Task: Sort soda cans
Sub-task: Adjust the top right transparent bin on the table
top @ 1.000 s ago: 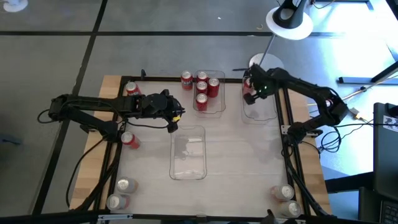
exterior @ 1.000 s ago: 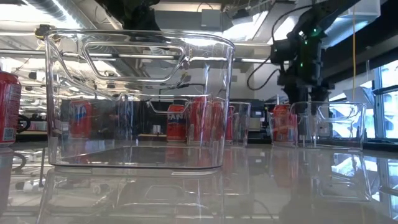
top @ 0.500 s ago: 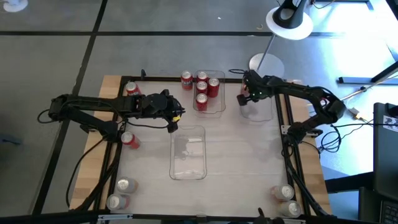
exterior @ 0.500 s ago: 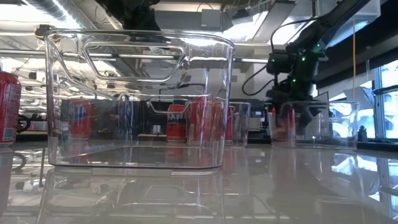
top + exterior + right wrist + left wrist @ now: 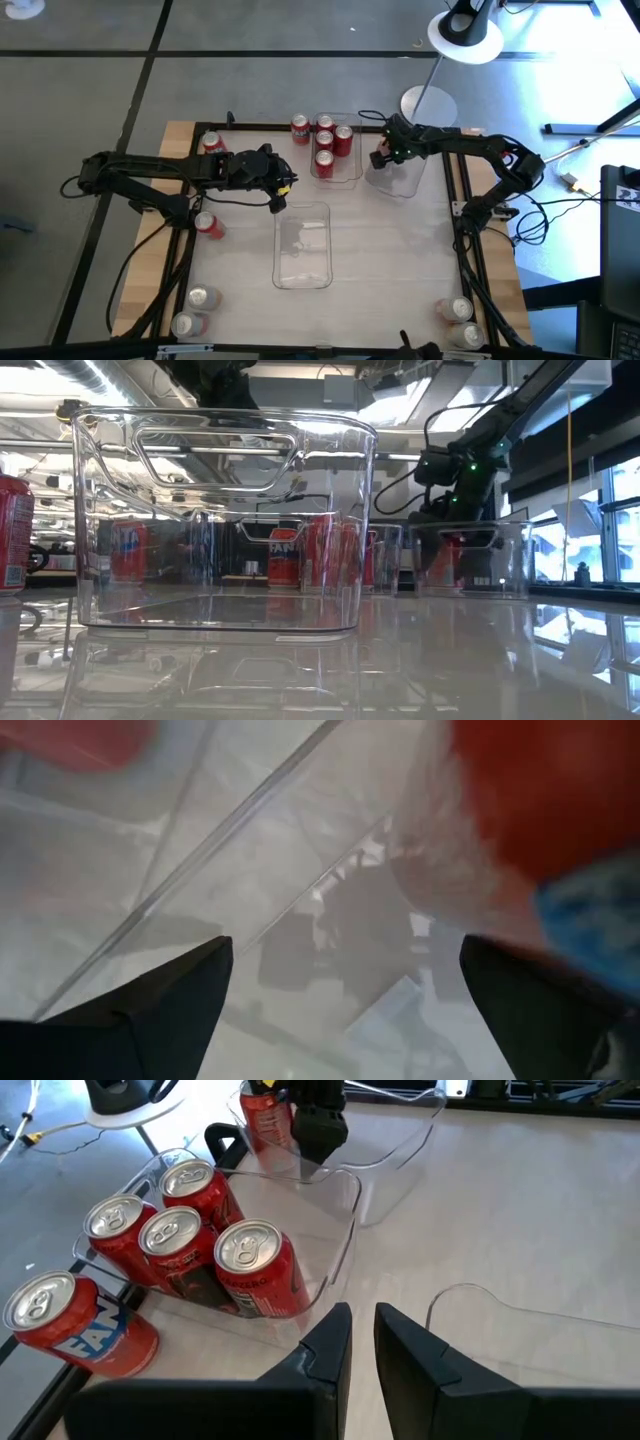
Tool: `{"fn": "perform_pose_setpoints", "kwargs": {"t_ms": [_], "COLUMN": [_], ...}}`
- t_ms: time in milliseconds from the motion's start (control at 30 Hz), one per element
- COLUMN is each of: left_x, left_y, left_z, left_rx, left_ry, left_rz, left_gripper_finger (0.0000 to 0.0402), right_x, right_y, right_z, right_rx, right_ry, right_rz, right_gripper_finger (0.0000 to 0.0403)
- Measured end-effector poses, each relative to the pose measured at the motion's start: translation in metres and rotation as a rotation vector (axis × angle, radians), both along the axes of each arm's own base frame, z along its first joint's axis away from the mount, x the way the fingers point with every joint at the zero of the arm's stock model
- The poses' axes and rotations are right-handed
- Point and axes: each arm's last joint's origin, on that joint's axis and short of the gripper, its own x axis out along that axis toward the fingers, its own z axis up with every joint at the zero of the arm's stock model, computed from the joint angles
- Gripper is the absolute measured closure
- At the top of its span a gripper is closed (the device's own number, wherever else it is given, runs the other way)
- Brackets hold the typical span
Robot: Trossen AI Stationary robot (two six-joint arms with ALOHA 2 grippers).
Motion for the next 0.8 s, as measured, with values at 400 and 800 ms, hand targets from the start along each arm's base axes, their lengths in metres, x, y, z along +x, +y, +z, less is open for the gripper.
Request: {"fn": "perform_pose_setpoints", "kwargs": {"t_ms": [400, 800], "left_x": [0.0, 0.0], "left_y": [0.0, 0.0], "left_z": [0.0, 0.0], "left_rx": [-0.001, 0.014], "left_ry": [-0.001, 0.006], "left_rz": [0.0, -0.01], "left_gripper_finger": [0.0361, 0.0361], "right_x": [0.018, 0.028], "right_y": [-0.001, 0.013], "right_z": [0.002, 0.003], "right_rx": [-0.107, -0.155], "right_ry": [-0.088, -0.055], "right_rz": [0.043, 0.201], "right_gripper_finger": [0.001, 0.001]}}
